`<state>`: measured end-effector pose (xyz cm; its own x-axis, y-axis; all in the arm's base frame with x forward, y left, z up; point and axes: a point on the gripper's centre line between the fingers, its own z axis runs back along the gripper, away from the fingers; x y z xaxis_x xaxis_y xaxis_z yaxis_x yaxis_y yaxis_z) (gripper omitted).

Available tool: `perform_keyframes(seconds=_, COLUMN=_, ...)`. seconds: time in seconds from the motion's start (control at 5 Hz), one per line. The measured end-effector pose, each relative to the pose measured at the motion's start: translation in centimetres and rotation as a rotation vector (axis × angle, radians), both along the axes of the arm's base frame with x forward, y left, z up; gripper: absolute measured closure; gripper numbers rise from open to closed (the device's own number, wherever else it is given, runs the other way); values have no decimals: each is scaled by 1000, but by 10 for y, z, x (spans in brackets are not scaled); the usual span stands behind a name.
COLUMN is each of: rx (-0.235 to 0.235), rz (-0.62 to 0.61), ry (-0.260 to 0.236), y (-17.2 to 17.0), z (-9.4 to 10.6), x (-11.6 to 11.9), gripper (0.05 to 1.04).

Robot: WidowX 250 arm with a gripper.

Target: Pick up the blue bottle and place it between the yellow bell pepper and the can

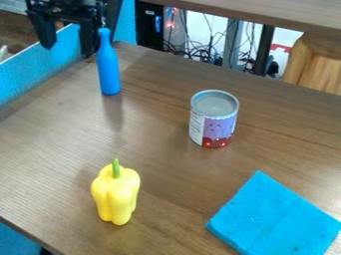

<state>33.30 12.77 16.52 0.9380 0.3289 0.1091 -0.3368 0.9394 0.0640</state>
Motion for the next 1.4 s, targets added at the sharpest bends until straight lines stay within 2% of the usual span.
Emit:
perform_keyframes(seconds=0.2, rx=6, rz=33, ry=-3, y=3, z=-2, x=21, gripper=79)
perform_keyframes(seconds=0.4, rx=16, rz=15, ry=20, y=-5, z=-12, x=41, gripper=79)
perform_keyframes(seconds=0.8, rx=29, rz=21, ry=49, y=0, z=-23, x=56, gripper=79)
perform_keyframes(seconds=1.2, rx=24, rz=39, ry=35, y=7, z=-21, x=79, gripper=117)
perform_keyframes(seconds=1.4, rx=30, rz=138, ry=-10, y=10, z=-17, x=84, gripper=388)
